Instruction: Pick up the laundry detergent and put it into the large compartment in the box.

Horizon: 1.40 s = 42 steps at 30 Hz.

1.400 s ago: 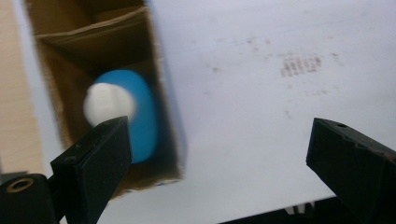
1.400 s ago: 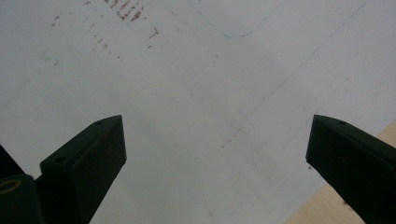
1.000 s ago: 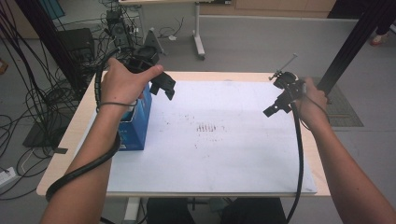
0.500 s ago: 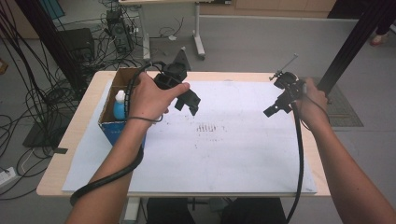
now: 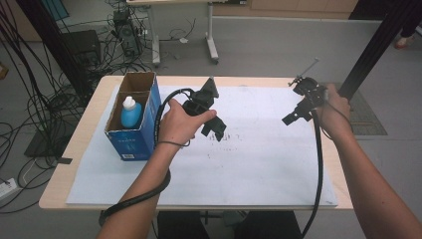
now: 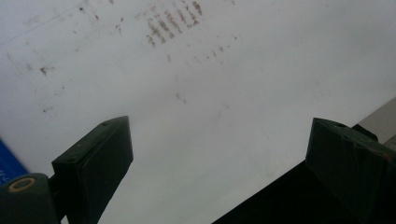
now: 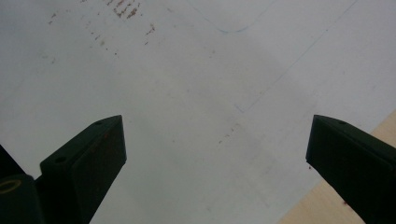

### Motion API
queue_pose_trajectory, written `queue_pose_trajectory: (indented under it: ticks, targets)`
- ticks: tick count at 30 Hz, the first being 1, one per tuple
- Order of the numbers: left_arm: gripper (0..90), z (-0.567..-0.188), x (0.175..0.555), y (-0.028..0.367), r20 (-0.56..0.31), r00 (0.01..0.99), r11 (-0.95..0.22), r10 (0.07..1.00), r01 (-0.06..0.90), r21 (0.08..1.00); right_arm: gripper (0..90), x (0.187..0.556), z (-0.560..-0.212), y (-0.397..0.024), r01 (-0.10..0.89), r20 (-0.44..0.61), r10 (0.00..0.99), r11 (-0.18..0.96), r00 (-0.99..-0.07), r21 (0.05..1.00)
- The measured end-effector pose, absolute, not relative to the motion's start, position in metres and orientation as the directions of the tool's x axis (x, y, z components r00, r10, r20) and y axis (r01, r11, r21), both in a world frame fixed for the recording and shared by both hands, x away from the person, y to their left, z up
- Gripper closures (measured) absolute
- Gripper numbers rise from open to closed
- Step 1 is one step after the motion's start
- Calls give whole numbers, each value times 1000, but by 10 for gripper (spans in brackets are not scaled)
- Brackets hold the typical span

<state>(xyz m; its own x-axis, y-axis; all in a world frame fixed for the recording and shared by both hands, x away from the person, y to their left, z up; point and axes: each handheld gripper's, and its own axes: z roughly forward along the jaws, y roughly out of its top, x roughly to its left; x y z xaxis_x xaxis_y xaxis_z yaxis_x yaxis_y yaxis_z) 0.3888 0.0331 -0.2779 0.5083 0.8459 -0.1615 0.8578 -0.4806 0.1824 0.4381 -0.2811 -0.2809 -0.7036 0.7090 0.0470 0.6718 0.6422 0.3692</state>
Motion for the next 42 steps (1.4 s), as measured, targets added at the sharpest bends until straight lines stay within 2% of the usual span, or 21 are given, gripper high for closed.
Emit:
queue_pose_trajectory:
  ticks: [11,42]
  targets:
    - [81,-301,390,25,-179,521,-496,835,852,168,46,436,-279,-283,674,40,714,638,-698,371]
    - [80,-313,387,23,-190,523,-501,831,852,151,46,436,-279,-278,670,38,710,644,-703,370]
